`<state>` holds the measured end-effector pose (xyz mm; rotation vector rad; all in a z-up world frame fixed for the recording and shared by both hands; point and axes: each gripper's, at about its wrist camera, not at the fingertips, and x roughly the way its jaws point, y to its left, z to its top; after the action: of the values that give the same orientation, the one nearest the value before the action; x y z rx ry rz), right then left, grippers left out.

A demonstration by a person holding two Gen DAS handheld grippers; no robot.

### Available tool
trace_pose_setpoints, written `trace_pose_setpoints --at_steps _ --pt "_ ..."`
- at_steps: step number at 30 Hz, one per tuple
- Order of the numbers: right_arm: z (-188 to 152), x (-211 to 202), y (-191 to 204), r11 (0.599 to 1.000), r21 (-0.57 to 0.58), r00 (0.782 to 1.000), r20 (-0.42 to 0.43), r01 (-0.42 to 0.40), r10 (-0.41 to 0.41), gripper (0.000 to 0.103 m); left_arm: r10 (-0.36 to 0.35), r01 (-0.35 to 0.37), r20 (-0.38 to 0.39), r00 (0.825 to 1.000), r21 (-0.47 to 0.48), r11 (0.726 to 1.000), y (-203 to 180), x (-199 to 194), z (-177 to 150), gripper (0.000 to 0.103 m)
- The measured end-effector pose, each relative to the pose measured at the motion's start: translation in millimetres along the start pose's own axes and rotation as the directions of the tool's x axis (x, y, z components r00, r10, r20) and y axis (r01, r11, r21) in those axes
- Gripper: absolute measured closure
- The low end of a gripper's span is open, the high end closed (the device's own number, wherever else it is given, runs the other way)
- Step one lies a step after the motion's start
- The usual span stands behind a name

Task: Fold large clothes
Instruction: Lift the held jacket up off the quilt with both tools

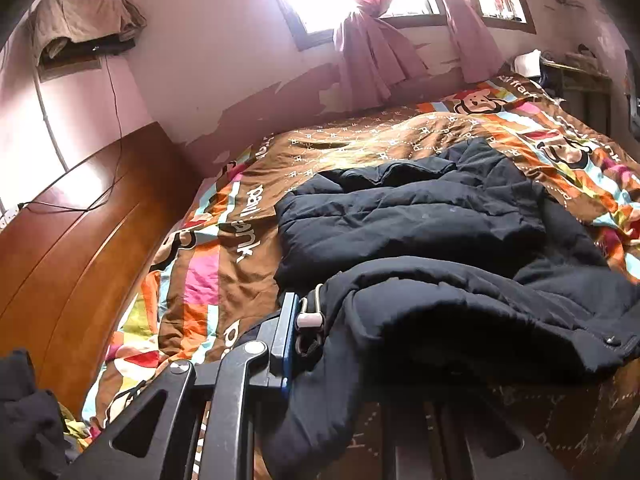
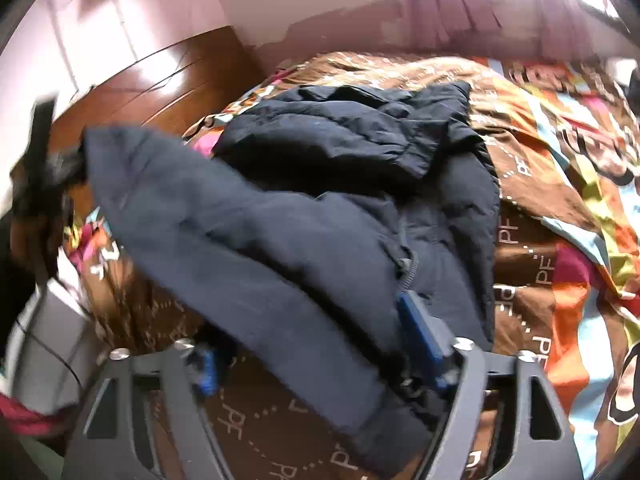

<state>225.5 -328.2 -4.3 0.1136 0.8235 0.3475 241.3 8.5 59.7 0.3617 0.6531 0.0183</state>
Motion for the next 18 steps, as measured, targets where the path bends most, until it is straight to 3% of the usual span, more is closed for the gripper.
trace_pose_setpoints --at_steps 3,5,8,9,11,13,15,18 --pt "-21 4 29 0.986 -0.122 0.993 0.043 0.115 -0.110 0.027 -0.002 0.002 -0.004 1.000 0.000 1.000 -3 3 6 0.086" --pt "-32 12 44 0.958 -0.181 0.974 0.074 0.222 -0.212 0.027 -0.005 0.005 -0.007 1.000 -0.003 1.000 -3 3 9 0.086" --pt "-39 27 54 0.899 -0.222 0.926 0.089 0.378 -0.367 0.027 -0.010 0.010 -0.009 1.000 -0.009 1.000 -2 3 11 0.086" --pt "-42 33 56 0.867 -0.236 0.898 0.098 0.439 -0.428 0.027 -0.012 0.012 -0.010 1.000 -0.012 1.000 -1 4 11 0.086" --pt "-46 38 57 0.825 -0.256 0.864 0.112 0.503 -0.491 0.029 -0.018 0.018 -0.009 1.000 -0.025 1.000 2 3 9 0.086" --pt "-48 36 55 0.802 -0.265 0.844 0.127 0.535 -0.521 0.046 -0.021 0.021 -0.005 1.000 -0.038 0.999 5 0 4 0.086" --pt "-46 33 50 0.793 -0.260 0.834 0.134 0.551 -0.536 0.073 -0.023 0.023 0.006 1.000 -0.043 0.999 5 -5 -4 0.086" --pt "-39 20 45 0.795 -0.228 0.827 0.182 0.561 -0.532 0.088 0.011 -0.009 0.051 0.999 -0.040 0.999 1 -17 -23 0.086"
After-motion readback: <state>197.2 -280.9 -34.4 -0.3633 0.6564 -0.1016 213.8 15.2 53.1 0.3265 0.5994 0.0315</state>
